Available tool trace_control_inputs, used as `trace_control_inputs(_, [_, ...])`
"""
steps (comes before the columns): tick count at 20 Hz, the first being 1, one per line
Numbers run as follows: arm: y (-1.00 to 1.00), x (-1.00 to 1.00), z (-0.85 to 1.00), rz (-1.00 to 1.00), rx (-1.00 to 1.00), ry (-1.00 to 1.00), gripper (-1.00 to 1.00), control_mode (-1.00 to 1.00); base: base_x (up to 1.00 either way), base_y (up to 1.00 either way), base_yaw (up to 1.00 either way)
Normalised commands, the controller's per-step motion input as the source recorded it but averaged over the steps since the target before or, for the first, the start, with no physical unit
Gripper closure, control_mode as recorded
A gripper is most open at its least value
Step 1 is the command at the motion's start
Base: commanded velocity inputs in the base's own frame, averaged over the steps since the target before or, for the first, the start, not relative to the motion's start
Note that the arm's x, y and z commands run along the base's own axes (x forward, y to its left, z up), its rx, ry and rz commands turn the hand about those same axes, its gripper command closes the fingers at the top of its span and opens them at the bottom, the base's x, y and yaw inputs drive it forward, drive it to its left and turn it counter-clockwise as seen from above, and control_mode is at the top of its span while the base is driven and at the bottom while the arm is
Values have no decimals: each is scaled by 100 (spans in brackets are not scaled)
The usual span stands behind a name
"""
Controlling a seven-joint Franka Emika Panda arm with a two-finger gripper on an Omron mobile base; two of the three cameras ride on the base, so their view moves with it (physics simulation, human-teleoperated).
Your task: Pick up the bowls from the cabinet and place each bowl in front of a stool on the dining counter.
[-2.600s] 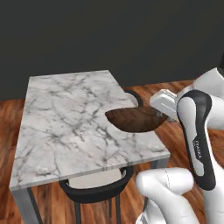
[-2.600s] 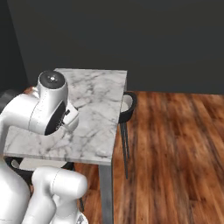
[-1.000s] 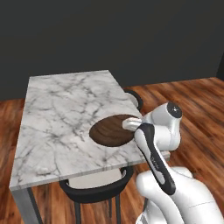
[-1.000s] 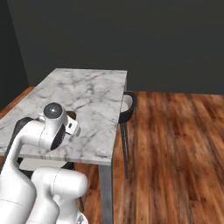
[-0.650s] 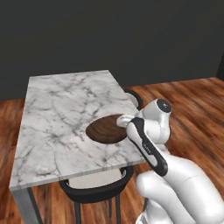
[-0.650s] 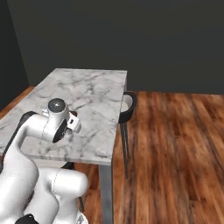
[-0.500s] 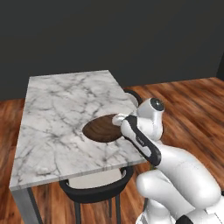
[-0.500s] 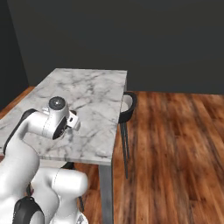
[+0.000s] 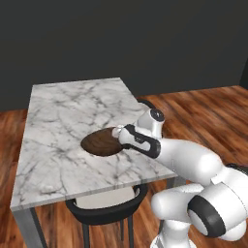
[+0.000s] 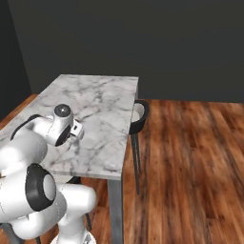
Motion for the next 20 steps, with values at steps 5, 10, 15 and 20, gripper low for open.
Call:
trace_control_inputs(5, [1,0,-56,9,17,0,100,-100,0,0,0])
trace_control_inputs(10, [0,0,-35,8,7,0,100,-100,0,0,0])
trace_control_inputs(15, [0,0,0,0,0,0,100,-100,0,0,0])
trace_control_inputs(20, [0,0,-9,0,-1,1,100,-100,0,0,0])
